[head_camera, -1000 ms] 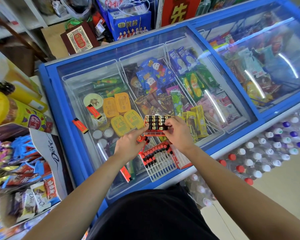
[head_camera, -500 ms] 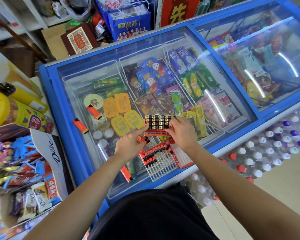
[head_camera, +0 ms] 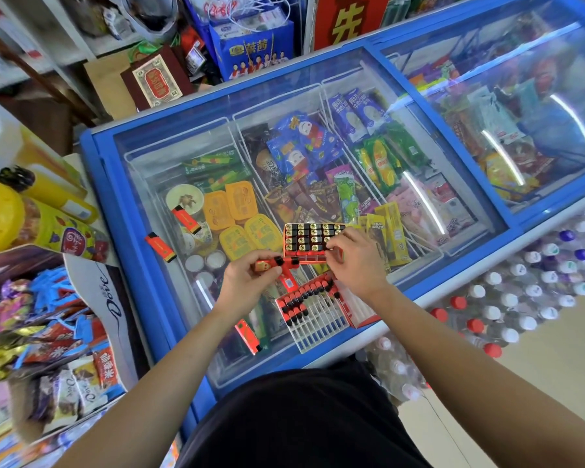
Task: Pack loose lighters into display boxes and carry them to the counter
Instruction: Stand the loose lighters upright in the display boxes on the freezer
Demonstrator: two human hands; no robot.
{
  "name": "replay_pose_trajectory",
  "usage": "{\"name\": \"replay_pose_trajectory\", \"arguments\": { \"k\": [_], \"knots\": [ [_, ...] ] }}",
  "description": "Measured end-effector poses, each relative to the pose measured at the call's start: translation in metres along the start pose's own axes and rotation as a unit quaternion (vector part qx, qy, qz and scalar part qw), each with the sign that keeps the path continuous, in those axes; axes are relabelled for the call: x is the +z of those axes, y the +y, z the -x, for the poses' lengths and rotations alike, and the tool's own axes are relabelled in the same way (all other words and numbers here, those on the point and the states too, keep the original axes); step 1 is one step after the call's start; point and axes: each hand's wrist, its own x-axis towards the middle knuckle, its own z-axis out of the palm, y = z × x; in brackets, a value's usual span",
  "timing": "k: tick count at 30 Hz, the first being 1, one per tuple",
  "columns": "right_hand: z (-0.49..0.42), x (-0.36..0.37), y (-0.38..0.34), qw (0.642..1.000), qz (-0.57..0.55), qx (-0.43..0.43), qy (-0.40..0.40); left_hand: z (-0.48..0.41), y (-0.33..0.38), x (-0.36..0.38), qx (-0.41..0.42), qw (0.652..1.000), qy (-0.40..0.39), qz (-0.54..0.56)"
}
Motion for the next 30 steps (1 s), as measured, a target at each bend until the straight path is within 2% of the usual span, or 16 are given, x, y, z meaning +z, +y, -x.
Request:
{"name": "replay_pose_trajectory", "arguments": {
  "k": [2, 4, 6, 9, 13, 18, 26, 28, 30],
  "knots": [
    [0.003, -0.005, -0.018, 0.991, -0.124, 0.029, -0.031, 0.000, 0.003, 0.001, -0.012, 0.999, 0.006, 0.052],
    [0.006, -0.012, -0.038, 0.957, -0.256, 0.100, -0.090, 0.000, 0.009, 0.003, -0.016, 0.996, 0.011, 0.088],
    [0.007, -0.016, -0.053, 0.921, -0.334, 0.149, -0.133, 0.002, 0.015, 0.006, -0.018, 0.992, 0.013, 0.123],
    [0.010, -0.014, -0.062, 0.911, -0.361, 0.158, -0.126, 0.006, 0.023, 0.014, -0.023, 0.984, 0.020, 0.175],
    [0.017, -0.014, -0.061, 0.898, -0.389, 0.176, -0.110, 0.009, 0.026, 0.018, -0.016, 0.985, 0.016, 0.174],
    [0.027, -0.022, -0.056, 0.825, -0.500, 0.243, -0.099, 0.014, 0.026, 0.018, -0.028, 0.990, -0.016, 0.140],
    [0.047, -0.036, -0.030, 0.728, -0.598, 0.334, 0.016, 0.026, 0.025, 0.015, -0.009, 0.994, 0.006, 0.106],
    [0.054, -0.039, -0.022, 0.725, -0.597, 0.343, 0.029, 0.031, 0.024, 0.015, 0.003, 0.995, -0.007, 0.099],
    [0.061, -0.040, -0.016, 0.742, -0.573, 0.345, 0.032, 0.035, 0.022, 0.015, 0.014, 0.997, -0.024, 0.074]
  ]
}}
